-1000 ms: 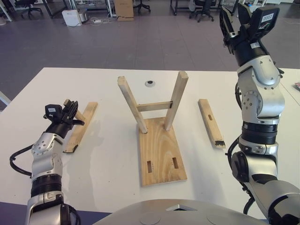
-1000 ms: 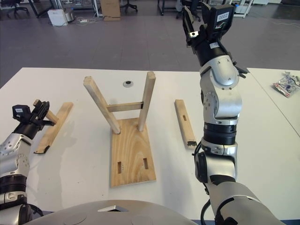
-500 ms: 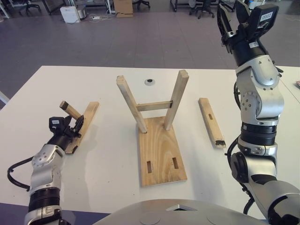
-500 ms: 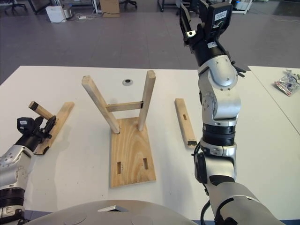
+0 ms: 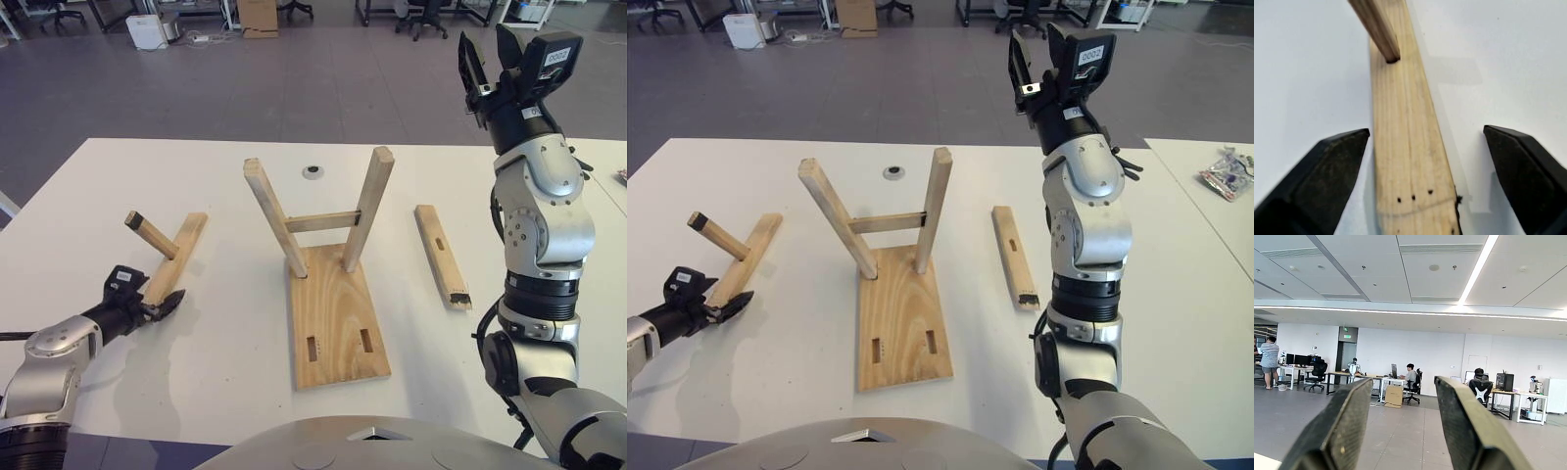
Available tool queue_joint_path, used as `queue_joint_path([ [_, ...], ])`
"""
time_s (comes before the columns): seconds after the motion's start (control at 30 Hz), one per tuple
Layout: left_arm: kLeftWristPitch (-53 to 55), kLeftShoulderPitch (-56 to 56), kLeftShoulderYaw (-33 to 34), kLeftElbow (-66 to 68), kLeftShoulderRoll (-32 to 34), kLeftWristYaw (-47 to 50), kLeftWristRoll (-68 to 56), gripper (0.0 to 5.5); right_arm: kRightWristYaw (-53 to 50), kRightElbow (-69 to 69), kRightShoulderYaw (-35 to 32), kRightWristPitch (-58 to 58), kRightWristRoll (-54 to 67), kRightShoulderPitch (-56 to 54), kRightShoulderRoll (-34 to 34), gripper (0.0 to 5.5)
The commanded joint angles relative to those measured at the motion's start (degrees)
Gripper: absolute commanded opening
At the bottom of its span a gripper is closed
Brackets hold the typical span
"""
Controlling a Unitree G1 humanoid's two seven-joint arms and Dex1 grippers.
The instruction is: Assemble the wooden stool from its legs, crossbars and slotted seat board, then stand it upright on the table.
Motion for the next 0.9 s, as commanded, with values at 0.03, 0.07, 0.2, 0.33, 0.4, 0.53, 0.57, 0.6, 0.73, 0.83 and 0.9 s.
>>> queue_joint_path([
  [0.03,4.74,0.99,0.3,2.08,0.98,2.16,2.1,3.83,-0.12,-0.26,-0.1,0.94,0.03,0.34,0.17,2.33],
  [0.07,4.88,1.1,0.42,2.23,1.08,2.06,2.08,3.68,-0.16,-0.3,-0.11,0.98,0.02,0.37,0.19,2.33],
  [0.2,4.04,0.13,-1.43,3.33,0.83,1.64,2.8,2.96,-0.27,-0.31,0.03,1.0,-0.04,0.53,0.38,2.33],
  [0.33,2.8,-0.98,-3.46,2.89,0.83,0.23,2.58,2.36,-0.15,-0.07,0.09,0.96,0.23,0.38,0.64,2.33],
  [0.4,2.55,-1.57,-3.63,2.54,0.66,-0.03,2.19,2.1,0.1,0.2,0.08,0.83,0.47,0.21,0.85,2.33],
  [0.53,2.19,-4.55,-2.28,2.92,0.49,0.06,1.16,2.09,0.71,0.68,0.08,0.62,0.75,-0.08,0.89,2.33],
  [0.57,1.97,-5.22,-1.95,3.34,0.57,0.07,1.13,2.08,0.82,0.82,0.08,0.56,0.74,-0.17,0.91,2.33],
  [0.6,1.92,-6.87,-0.37,3.48,0.29,-0.03,-0.36,2.08,0.98,1.02,0.0,0.48,0.79,-0.35,0.9,2.33],
  [0.73,3.5,-16.59,6.68,3.16,0.65,0.11,-7.44,2.03,1.5,1.74,-0.95,0.63,2.1,-1.67,0.88,2.33],
  [0.83,6.09,-25.08,11.1,1.92,2.17,1.16,-12.58,2.03,1.39,2.48,-1.78,1.04,3.45,-3.0,0.84,2.33],
  [0.9,8.28,-29.85,12.46,0.19,2.94,1.82,-15.41,2.03,1.29,3.16,-2.23,1.29,4.19,-3.97,0.84,2.33],
])
